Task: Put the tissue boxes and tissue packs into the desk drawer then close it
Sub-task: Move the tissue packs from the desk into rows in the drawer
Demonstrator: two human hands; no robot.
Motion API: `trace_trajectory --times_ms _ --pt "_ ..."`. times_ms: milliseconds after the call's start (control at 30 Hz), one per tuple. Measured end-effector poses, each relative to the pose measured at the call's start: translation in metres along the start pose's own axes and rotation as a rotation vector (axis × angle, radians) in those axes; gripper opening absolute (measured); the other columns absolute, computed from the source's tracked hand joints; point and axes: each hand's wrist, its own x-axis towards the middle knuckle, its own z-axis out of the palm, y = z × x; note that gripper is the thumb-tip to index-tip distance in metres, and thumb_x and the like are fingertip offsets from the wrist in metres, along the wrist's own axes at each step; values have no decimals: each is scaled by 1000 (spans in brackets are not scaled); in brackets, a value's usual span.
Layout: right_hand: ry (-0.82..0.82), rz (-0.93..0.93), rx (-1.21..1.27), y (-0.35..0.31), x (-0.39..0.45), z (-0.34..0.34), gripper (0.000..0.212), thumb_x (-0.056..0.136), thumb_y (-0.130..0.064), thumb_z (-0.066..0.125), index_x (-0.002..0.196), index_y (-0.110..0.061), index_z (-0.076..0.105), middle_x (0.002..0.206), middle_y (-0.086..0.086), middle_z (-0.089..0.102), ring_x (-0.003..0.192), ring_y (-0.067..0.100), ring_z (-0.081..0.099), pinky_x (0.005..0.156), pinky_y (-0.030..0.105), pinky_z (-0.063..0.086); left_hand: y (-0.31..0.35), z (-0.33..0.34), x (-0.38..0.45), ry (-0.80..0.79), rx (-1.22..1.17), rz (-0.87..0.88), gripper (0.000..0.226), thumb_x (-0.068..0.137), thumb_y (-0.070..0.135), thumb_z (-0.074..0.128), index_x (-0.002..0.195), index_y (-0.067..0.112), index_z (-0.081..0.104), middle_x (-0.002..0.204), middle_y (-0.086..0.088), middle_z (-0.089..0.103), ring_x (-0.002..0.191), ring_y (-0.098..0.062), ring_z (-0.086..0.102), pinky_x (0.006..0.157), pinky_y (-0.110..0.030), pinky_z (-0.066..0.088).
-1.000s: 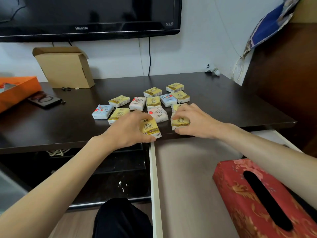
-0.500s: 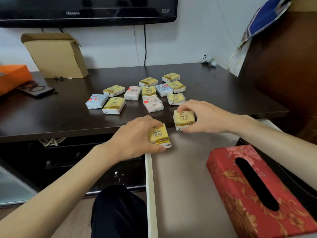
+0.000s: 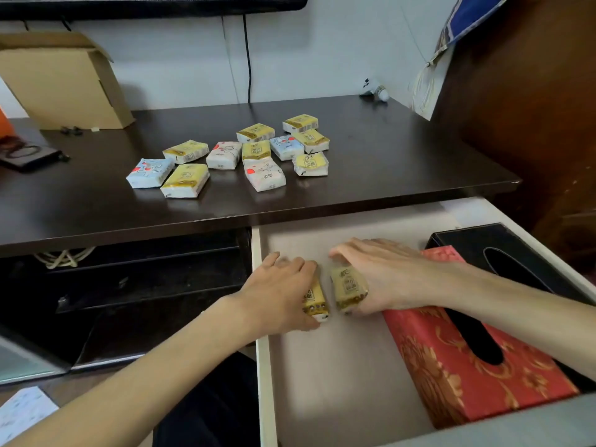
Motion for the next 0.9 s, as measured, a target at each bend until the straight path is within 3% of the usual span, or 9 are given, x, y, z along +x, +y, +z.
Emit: trace_trajectory --times_ms 100,200,333,667,767,900 --pt "-64 37 -85 1 0 -1 93 69 -72 72 145 -27 41 136 -6 53 121 19 52 92 33 38 -4 -4 -3 -62 13 -8 83 65 74 59 128 21 49 114 3 59 111 -21 54 112 -42 19" --pt "-85 36 -143 -1 0 -2 64 74 -73 70 117 -26 55 110 -8 58 99 18 53 80 34 41 -7 -9 -6 -127 30 -26 62 69 70 61 112 25 57 105 6 61 105 -17 57 114 -44 14" --pt "-85 11 -150 -7 2 -5 39 74 -55 77 99 -29 62 97 -7 64 93 20 62 85 40 54 -5 -14 -4 -151 10 -17 46 74 63 64 102 28 57 98 8 61 99 -16 59 115 -43 16" --pt "-65 14 -86 -8 4 -2 42 70 -52 80 105 -33 66 99 -11 68 98 18 60 79 37 50 0 -15 5 -141 -14 -3 54 72 66 66 110 27 59 105 5 64 102 -18 58 113 -41 26" --pt "-37 20 -97 -10 6 -1 36 69 -49 82 90 -32 59 86 -11 63 83 19 59 68 33 43 -1 -14 6 -130 -26 -4 54 72 66 67 109 28 59 104 6 64 100 -17 58 111 -41 28" --pt "-14 5 -141 -14 8 0 34 69 -48 80 84 -31 55 79 -9 60 73 20 54 67 33 40 -1 -17 6 -144 -41 -3 50 71 66 67 106 31 57 101 7 64 98 -17 58 110 -42 28"
